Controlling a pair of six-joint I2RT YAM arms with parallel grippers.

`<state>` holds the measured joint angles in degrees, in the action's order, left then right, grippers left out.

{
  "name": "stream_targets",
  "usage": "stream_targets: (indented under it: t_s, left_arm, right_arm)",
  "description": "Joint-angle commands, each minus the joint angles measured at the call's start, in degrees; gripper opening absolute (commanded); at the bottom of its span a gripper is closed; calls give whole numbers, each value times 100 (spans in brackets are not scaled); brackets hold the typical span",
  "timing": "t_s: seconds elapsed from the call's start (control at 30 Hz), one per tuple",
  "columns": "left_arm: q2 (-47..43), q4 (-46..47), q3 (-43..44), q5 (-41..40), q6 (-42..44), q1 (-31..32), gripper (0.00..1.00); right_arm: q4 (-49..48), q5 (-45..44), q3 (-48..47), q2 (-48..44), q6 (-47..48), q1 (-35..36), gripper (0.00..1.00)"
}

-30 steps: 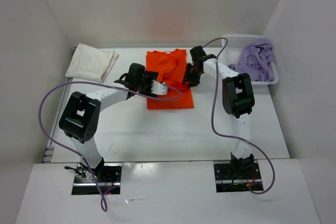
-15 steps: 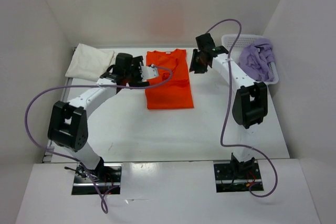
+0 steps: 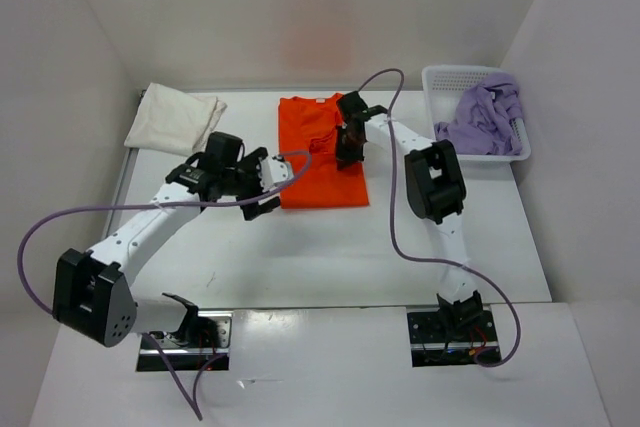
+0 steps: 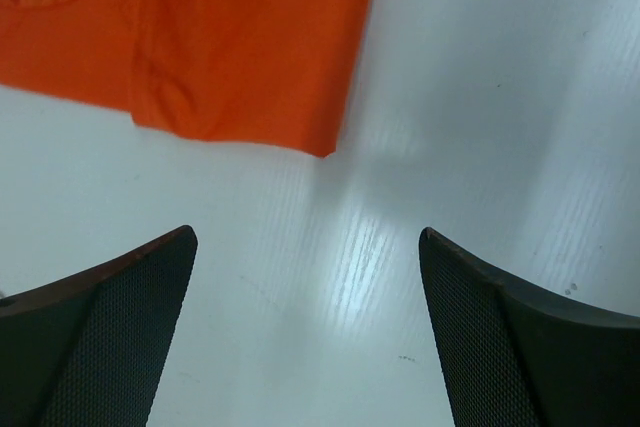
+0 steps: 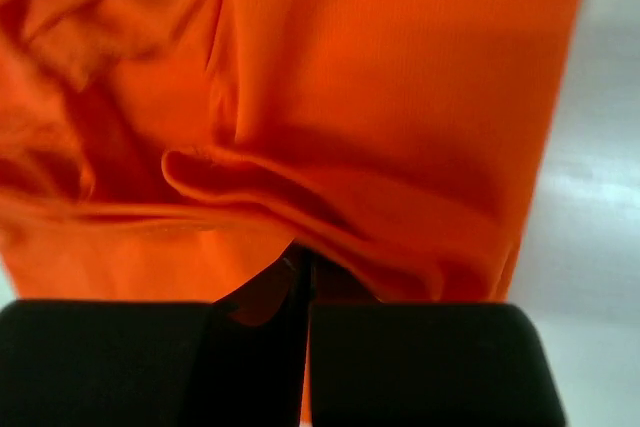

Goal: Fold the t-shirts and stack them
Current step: Grab one side of the 2/3 rectangular tshirt with both arms

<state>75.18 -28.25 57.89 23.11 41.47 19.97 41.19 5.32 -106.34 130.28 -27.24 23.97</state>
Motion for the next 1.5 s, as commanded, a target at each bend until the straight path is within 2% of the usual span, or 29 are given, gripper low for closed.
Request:
stream_targets:
  t_s: [0.0, 0.1, 0.2, 0.27, 0.3, 0.33, 0.4, 0.43, 0.47, 0.53, 0.57, 0.67, 0.93, 1.13, 1.3, 1.33, 1.43, 1.47]
  left_arm:
    - [259, -136, 169, -236, 536, 236, 98]
    - [612, -260, 31, -709, 1466, 507, 99]
    - [612, 108, -260, -1088, 2195, 710, 99]
    - [612, 416, -384, -1090, 2591, 772, 99]
    - [708, 556, -444, -1142, 2663, 772, 99]
    - [778, 740, -445, -1142, 2760, 772, 99]
    - [963, 978, -445, -1142, 3058, 772, 99]
    - [1016, 1293, -497, -1142, 3181, 772, 99]
    - [1016, 1478, -550, -1142, 3261, 772, 99]
    - [1140, 1716, -551, -1082, 3586, 772, 99]
    - [1279, 1718, -551, -1081, 3700, 772, 99]
    - [1437, 1656, -603, -940, 4184, 772, 99]
    - [1824, 778, -384, -984, 4764, 929, 95]
    - [2264, 1067, -296, -1107, 4115, 992, 95]
    - [2457, 1287, -217, -1169, 3939, 992, 83]
    - [2510, 1287, -217, -1169, 3939, 992, 76]
    - [2511, 989, -155, -1108, 3939, 992, 67]
    - [2511, 927, -155, -1107, 3939, 992, 61]
  right_arm:
    - [37, -136, -1068, 365, 184, -50, 0]
    - [389, -198, -1755, 814, 246, -102, 0]
    - [451, -260, -1986, 868, 246, -164, 0]
    - [504, -321, -2048, 685, 298, -226, 6]
    - [504, -487, -2048, 553, 351, -226, 19]
    - [504, -575, -1900, 386, 351, -226, 27]
    - [313, -795, -1190, -290, 351, -226, 47]
    - [198, -865, -874, -536, 404, -287, 61]
    - [101, -866, -192, -782, 404, -287, 67]
    - [-223, -674, 524, -1477, 404, -497, 75]
    - [-330, -673, 1162, -1670, 404, -559, 77]
    - [-568, -515, 2035, -2199, 456, -674, 77]
    - [-744, -22, 2680, -2375, 264, -674, 77]
    - [-805, 188, 3058, -2375, 88, -674, 77]
    - [-858, 250, 3111, -2375, 26, -604, 77]
    - [-858, 250, 3163, -2375, -26, -604, 77]
    - [-858, 250, 3164, -2375, -27, -551, 77]
    - [-858, 250, 3164, -2375, -27, -551, 77]
